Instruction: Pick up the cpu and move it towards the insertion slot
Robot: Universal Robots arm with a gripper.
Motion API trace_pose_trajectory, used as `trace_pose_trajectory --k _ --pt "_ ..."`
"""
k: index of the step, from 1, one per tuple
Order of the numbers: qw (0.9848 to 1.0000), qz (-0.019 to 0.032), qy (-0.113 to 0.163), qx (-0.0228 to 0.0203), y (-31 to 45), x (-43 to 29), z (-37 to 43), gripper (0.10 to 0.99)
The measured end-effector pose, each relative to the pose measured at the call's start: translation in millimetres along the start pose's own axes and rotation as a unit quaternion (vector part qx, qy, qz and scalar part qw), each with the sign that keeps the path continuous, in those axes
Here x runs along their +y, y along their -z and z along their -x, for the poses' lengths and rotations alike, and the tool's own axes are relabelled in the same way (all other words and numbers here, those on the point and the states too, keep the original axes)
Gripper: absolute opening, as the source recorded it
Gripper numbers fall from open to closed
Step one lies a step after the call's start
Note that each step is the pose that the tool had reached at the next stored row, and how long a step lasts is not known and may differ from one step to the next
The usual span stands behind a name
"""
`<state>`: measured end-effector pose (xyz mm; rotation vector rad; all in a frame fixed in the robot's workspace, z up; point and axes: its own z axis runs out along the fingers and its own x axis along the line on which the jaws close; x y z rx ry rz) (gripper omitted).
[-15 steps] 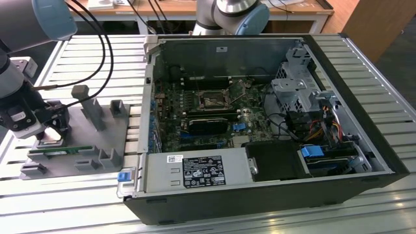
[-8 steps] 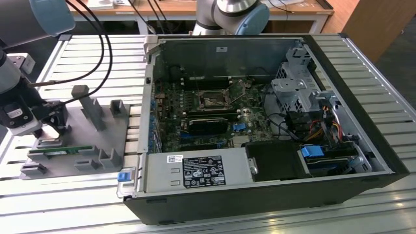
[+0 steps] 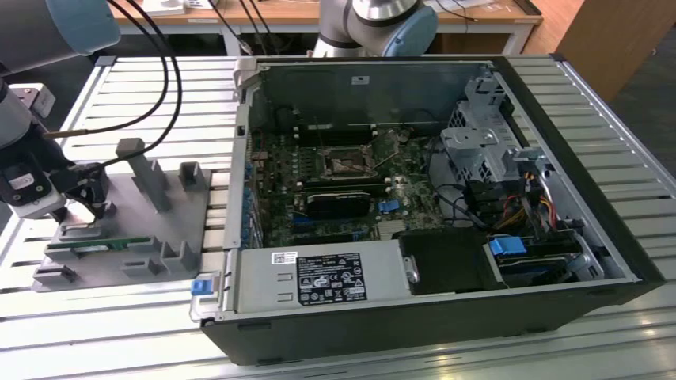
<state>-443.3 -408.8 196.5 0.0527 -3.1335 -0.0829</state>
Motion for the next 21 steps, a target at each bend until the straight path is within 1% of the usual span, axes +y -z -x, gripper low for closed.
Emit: trace_pose_trajectory --k 4,13,21 --pt "1.0 -0.001 0.0 0.0002 1.7 0.1 0.0 0.541" --pt "1.0 -0.0009 0.0 0.0 10.9 0.6 -0.1 0.541" --pt "1.0 -0.0009 0.0 0.0 13.8 0.8 -0.1 0.541"
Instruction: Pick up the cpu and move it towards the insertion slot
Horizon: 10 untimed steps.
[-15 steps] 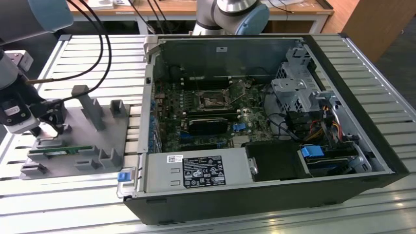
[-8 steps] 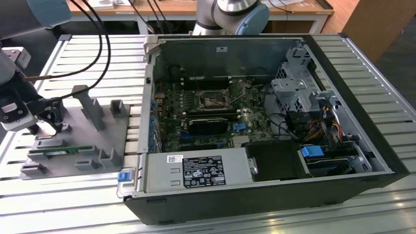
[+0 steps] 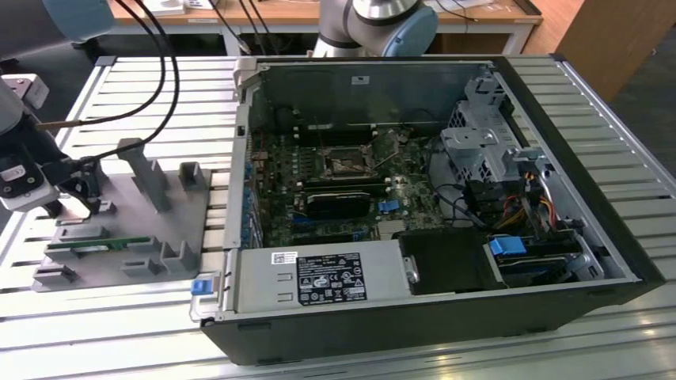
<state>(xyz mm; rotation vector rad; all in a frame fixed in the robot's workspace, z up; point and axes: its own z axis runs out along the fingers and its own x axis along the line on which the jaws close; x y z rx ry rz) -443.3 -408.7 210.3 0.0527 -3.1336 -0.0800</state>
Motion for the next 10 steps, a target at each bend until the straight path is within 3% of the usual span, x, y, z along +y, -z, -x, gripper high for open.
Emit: trace_pose_trajectory --k 10 --pt "1.0 0.0 0.0 0.0 3.0 0.2 0.0 0.541"
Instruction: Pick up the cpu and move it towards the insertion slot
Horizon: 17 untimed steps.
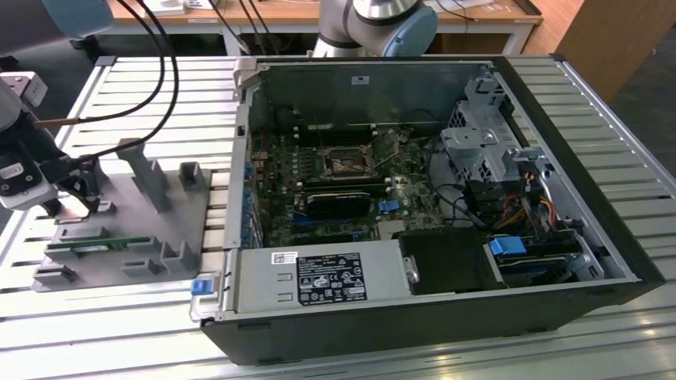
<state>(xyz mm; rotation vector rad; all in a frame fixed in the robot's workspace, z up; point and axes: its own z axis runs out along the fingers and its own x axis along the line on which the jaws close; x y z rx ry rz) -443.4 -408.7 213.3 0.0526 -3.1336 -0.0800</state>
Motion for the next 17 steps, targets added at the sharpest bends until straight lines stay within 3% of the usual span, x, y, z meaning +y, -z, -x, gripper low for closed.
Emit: trace_pose_trajectory --k 17 --pt "1.0 -0.0001 0.0 0.0002 4.0 0.2 0.0 0.541"
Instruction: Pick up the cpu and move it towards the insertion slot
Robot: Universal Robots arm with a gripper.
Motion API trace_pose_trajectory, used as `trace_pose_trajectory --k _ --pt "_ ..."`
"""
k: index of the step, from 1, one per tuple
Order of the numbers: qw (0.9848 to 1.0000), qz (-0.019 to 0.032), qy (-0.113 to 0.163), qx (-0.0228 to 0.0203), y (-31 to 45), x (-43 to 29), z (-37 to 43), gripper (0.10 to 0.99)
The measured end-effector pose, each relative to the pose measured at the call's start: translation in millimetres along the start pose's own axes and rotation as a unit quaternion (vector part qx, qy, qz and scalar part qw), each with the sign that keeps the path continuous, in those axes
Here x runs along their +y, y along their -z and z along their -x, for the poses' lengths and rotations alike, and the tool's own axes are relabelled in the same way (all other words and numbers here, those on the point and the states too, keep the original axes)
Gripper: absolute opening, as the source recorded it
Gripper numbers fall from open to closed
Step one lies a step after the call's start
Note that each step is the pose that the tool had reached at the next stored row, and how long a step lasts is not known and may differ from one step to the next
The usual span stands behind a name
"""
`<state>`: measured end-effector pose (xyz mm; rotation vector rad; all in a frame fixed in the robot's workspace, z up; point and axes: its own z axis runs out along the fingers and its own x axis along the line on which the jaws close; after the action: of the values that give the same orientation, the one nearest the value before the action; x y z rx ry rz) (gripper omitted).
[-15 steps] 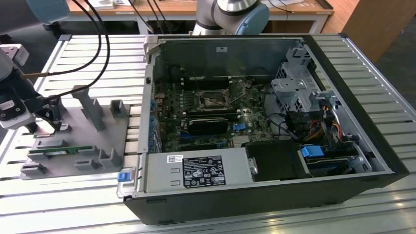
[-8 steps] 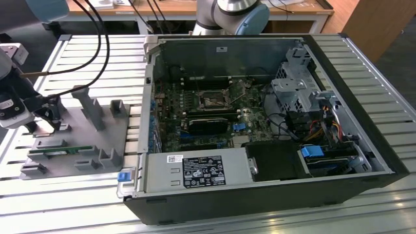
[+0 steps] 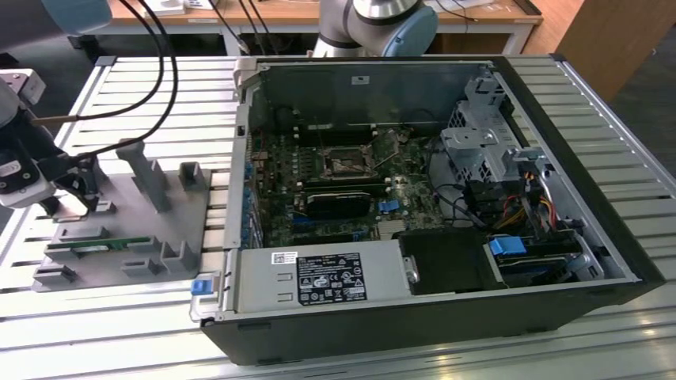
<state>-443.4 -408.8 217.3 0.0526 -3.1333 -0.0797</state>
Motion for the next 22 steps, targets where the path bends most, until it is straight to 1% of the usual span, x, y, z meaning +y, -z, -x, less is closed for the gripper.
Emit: trace_pose_trajectory --k 10,12,22 --pt "1.0 0.0001 0.0 -0.0002 3.1 0.2 0.0 0.541" --pt "1.0 0.0001 0.0 -0.0001 6.2 0.6 0.0 0.541" --pt "1.0 0.0 0.0 0.0 8.5 0.8 0.0 0.541"
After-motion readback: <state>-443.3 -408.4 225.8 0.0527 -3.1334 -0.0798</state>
